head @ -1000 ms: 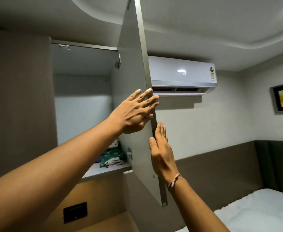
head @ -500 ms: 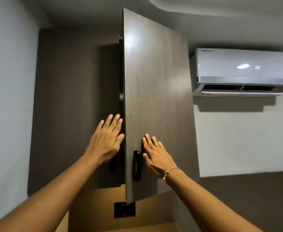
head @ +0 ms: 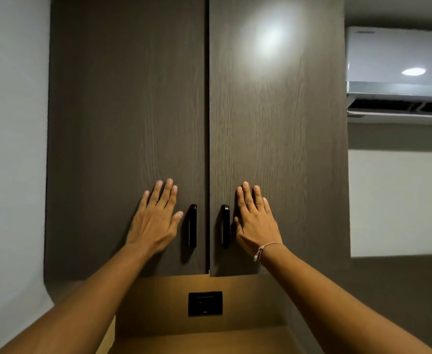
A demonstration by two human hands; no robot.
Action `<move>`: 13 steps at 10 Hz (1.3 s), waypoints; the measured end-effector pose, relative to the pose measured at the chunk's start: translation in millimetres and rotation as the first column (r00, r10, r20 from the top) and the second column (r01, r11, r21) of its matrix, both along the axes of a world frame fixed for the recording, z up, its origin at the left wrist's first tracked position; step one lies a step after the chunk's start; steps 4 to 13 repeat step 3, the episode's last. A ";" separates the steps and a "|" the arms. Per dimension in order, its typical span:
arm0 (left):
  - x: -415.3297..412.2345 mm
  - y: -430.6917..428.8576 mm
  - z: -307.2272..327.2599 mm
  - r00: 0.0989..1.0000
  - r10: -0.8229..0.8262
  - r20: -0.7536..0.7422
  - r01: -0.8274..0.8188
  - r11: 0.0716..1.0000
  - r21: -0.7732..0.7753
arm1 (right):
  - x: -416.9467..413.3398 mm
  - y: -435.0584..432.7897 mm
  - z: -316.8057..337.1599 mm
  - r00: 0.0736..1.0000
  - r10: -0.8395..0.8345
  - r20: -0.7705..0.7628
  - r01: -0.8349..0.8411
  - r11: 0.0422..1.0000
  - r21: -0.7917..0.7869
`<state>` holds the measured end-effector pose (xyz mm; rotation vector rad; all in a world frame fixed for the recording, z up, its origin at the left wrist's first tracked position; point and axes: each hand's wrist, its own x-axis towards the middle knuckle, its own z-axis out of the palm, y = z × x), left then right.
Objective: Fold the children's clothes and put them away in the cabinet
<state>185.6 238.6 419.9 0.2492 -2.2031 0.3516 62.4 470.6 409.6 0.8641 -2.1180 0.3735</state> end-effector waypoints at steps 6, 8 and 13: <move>1.8 6.9 1.1 0.999 -0.001 -0.051 0.001 1.000 -0.010 | 9.8 6.9 15.8 0.963 0.206 0.174 -0.198 0.978 -0.064; 1.8 6.9 1.1 0.999 -0.001 -0.051 0.001 1.000 -0.010 | 9.8 6.9 15.8 0.963 0.206 0.174 -0.198 0.978 -0.064; 1.8 6.9 1.1 0.999 -0.001 -0.051 0.001 1.000 -0.010 | 9.8 6.9 15.8 0.963 0.206 0.174 -0.198 0.978 -0.064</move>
